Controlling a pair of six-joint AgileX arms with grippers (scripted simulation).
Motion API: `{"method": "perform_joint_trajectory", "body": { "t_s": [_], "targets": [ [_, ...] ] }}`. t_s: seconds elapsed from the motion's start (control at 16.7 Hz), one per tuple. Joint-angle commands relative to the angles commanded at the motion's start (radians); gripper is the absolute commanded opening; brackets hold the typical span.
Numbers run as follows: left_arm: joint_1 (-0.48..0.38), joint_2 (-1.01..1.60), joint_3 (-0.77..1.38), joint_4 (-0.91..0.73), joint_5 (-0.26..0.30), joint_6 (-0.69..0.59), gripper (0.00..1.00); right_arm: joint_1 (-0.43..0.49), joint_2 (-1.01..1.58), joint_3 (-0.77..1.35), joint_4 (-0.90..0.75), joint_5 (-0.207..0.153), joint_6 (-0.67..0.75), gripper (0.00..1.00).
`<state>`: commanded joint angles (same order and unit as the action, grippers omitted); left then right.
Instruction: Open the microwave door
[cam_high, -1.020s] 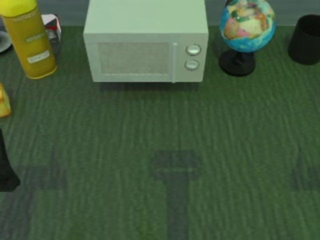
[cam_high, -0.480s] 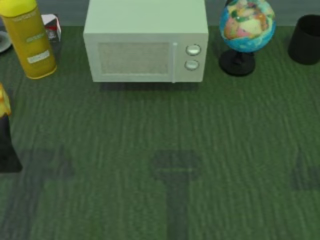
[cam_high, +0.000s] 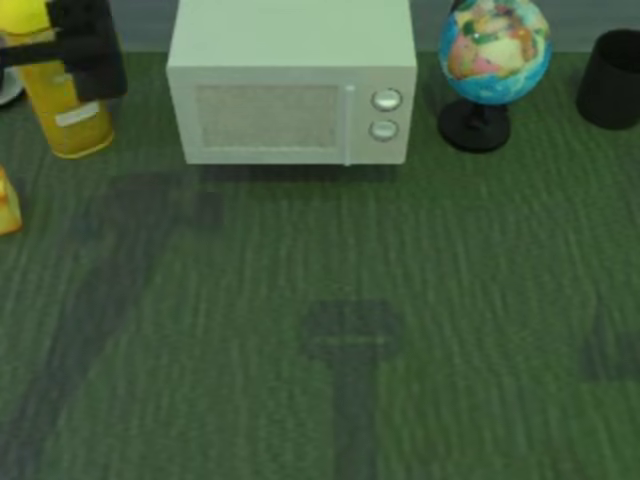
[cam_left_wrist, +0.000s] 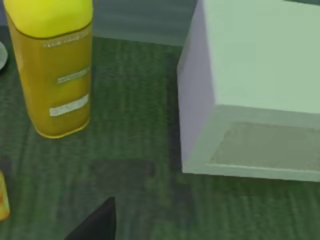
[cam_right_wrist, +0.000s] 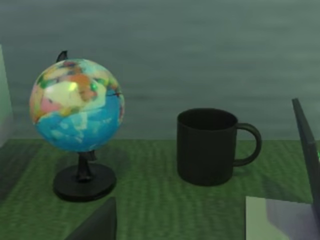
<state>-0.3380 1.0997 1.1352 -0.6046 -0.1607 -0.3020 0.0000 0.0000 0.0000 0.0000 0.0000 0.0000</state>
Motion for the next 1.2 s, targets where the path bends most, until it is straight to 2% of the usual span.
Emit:
{"method": "perform_joint_trajectory", "body": {
  "t_s": [0.3,0.6,0.9,1.2],
  "targets": [
    [-0.153,0.515,0.593,-0.251,-0.071,-0.148,1.00,0.000,0.000,0.000,0.000,0.000,0.000,1.00],
    [-0.277,0.934,1.018,-0.477,-0.131,-0.262,1.00,0.000,0.000,0.000,0.000,0.000,0.000,1.00],
    [-0.350,1.181,1.243,-0.623,-0.166,-0.323,1.00,0.000,0.000,0.000,0.000,0.000,0.000,1.00],
    [-0.359,1.210,1.272,-0.642,-0.170,-0.331,1.00,0.000,0.000,0.000,0.000,0.000,0.000,1.00]
  ]
}}
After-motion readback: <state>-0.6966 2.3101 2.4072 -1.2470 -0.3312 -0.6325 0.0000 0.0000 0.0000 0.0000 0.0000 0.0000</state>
